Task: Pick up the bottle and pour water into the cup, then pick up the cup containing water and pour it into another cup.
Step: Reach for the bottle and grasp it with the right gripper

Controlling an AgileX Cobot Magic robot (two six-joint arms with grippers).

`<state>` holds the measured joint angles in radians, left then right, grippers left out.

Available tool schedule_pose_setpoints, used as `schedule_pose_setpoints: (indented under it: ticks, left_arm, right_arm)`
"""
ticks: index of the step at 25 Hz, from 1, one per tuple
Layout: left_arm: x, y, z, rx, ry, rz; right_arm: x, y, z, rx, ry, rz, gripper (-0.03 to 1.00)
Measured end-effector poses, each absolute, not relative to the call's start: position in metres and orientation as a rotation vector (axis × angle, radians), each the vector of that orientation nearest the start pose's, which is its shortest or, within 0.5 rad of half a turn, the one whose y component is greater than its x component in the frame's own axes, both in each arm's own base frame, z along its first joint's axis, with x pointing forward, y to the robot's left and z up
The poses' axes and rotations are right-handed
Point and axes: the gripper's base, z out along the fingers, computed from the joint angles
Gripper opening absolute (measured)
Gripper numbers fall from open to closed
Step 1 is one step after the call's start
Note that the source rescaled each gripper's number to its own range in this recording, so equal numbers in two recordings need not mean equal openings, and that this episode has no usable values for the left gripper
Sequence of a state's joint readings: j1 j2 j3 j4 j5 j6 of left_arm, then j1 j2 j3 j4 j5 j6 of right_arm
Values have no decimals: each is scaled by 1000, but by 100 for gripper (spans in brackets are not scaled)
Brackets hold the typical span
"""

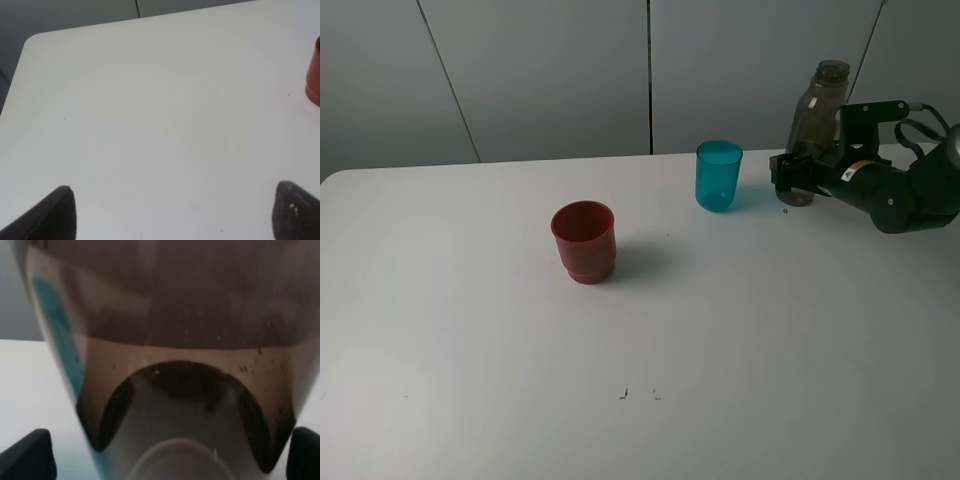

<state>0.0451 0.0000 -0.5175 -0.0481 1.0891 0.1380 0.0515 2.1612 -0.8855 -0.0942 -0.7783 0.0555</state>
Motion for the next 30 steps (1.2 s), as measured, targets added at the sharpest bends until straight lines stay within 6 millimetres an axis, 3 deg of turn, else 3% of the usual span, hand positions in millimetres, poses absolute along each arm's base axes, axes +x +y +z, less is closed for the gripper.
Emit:
schedule_pose_setpoints:
  ticks: [10, 17, 30]
  left_arm:
    - [-8, -4, 280, 101, 2052, 57]
    - [-8, -4, 280, 101, 2052, 57]
    - [-8, -4, 280, 101, 2052, 58]
  right_arm:
    - [390, 18, 79, -64, 1897, 82, 100]
    - [389, 17, 67, -45, 1910, 89, 100]
    - [398, 19, 76, -44, 1844, 112, 100]
